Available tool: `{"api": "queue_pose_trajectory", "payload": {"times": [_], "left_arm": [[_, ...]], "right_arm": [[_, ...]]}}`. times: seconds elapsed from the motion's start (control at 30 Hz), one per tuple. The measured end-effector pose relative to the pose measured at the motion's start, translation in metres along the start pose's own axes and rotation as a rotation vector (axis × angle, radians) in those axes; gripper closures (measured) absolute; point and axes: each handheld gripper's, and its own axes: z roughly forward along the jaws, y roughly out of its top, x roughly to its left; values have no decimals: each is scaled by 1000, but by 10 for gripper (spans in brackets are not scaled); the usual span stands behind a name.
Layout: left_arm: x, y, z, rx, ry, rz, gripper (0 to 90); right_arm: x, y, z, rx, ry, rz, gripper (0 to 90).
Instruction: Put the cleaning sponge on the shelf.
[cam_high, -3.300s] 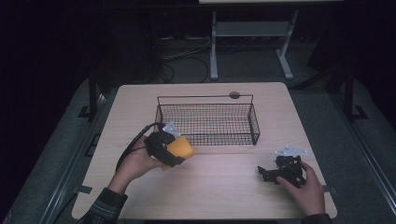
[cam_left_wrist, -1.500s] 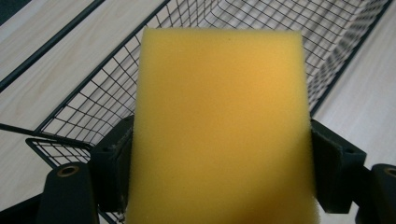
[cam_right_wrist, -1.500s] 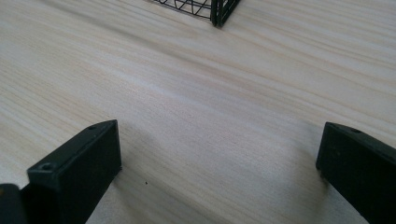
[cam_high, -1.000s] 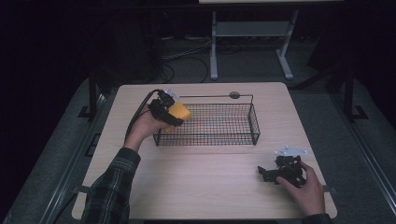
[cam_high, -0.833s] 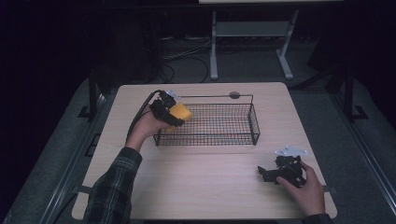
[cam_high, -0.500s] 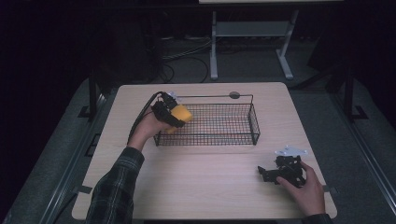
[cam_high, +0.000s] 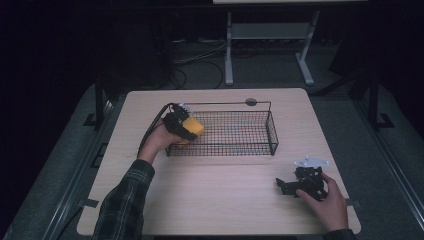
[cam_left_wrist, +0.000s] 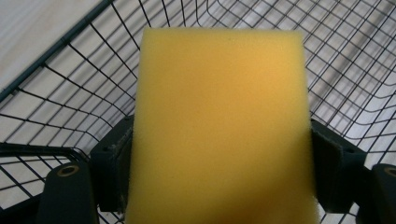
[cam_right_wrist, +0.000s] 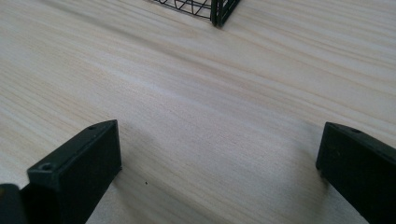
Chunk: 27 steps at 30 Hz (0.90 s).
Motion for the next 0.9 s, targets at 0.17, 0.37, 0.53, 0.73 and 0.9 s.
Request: {"api": "queue_pose_trajectory", "payload": {"times": [0.17, 0.37, 0.53, 0.73, 0.9], "left_arm": [[-2, 1, 1, 16, 0, 12, 221], [-5, 1, 5, 37, 4, 26, 220], [-5, 1, 5, 39, 6, 27, 220], [-5, 1, 5, 36, 5, 27, 216], [-4, 1, 4, 21, 10, 22, 187]], "right_arm": [[0, 0, 0, 0, 0, 0, 0], [0, 0, 0, 0, 0, 0, 0], [0, 0, 0, 0, 0, 0, 0], [0, 0, 0, 0, 0, 0, 0], [0, 0, 0, 0, 0, 0, 0]]}}
